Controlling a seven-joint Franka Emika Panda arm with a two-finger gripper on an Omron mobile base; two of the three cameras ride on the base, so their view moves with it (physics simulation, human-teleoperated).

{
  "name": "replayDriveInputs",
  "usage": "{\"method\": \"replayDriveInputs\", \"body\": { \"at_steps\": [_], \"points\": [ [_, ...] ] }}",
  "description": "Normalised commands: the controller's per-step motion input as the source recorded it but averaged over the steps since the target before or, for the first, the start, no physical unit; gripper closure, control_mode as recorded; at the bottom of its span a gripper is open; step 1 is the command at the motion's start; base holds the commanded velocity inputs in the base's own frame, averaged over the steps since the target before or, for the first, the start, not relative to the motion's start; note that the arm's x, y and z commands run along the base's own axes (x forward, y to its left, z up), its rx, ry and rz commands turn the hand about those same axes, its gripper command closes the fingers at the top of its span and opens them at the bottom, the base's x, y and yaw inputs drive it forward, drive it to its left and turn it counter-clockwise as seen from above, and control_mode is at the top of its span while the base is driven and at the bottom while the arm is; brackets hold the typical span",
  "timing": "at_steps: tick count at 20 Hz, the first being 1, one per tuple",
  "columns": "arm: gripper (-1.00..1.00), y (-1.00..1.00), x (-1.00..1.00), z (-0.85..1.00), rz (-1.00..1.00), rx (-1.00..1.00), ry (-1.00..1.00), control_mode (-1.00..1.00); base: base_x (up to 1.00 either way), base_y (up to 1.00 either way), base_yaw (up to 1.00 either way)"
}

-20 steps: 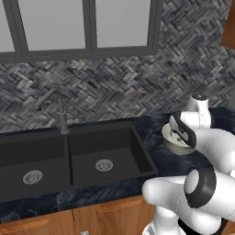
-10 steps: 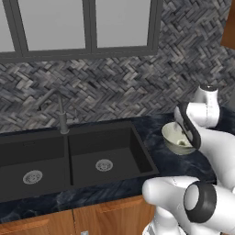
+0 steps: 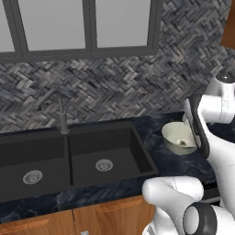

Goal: Pick the bananas from the cabinet and place them in one bowl. Pick the garlic from the sink and place it in the other bowl.

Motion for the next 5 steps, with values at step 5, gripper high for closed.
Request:
{"method": "replayDriveInputs", "body": {
  "at_steps": [5],
  "points": [
    [-1.0,0.0,-0.44,0.57,0.0,0.0,-0.13,-1.0,0.0,0.0,0.0]
  ]
}}
